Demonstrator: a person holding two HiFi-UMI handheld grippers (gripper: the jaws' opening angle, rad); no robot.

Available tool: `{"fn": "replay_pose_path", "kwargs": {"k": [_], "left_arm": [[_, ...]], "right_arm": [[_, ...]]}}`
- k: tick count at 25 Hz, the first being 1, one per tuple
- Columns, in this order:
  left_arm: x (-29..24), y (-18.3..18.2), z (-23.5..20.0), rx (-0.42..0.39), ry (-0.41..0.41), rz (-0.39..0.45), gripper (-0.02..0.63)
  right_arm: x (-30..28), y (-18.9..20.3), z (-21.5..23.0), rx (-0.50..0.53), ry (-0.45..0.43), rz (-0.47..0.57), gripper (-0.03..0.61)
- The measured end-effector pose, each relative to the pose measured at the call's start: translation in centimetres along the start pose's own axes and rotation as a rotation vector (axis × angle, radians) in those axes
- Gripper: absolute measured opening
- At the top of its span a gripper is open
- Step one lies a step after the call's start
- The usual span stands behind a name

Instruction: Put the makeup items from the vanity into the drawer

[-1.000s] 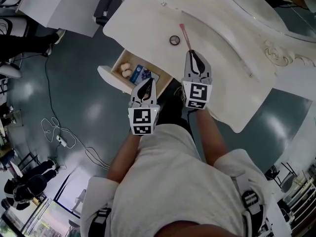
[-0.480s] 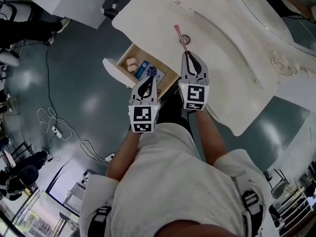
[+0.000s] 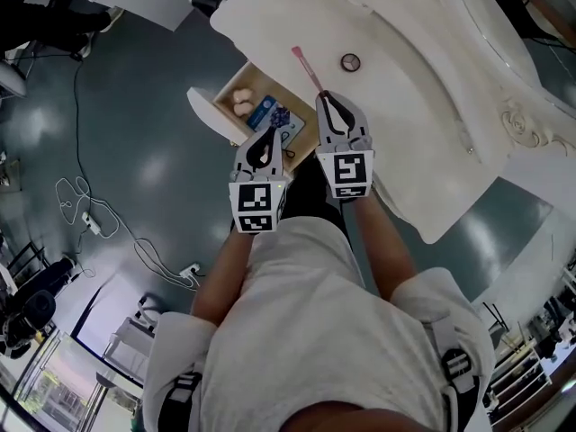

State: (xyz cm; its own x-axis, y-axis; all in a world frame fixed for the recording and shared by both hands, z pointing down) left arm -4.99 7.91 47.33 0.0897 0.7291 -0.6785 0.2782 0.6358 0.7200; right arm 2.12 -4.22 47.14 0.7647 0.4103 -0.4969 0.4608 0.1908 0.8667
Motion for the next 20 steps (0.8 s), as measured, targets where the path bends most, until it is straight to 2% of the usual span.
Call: {"fn": "replay_pose_path", "kwargs": {"k": [7,15,20], "left_arm": [[-0.3,2.1,-2.0,0.052,-0.003,-0.027,0.006],[-0.6,6.0,-4.4,0.085,-0.007,-0.086,0.006],[-1.3,7.2,-5.5,0.099,-0.006,-0.100,0.006]], "right_arm": [[-1.1,1.8,-4.6,0.007,-0.138,-0.084,0.035],[-2.5,5.0,-8.4,0.068,-0.174,-0.195,0.035],[-4.0,7.6,-9.5,0.043,-0.194,-0.294,0.037]]}}
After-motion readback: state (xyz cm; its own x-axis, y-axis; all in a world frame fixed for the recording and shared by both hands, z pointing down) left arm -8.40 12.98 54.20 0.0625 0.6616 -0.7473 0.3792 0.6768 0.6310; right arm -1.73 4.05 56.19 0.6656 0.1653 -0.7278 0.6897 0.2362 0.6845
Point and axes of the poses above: the fingertips, and each gripper's own axes: x backward along the fingers, z to its right, y out of its underside, the point moved 4 cm from there along x, backward along the fingers, and after that the axes turned 8 degrees about -z, right-handed, at the moved point
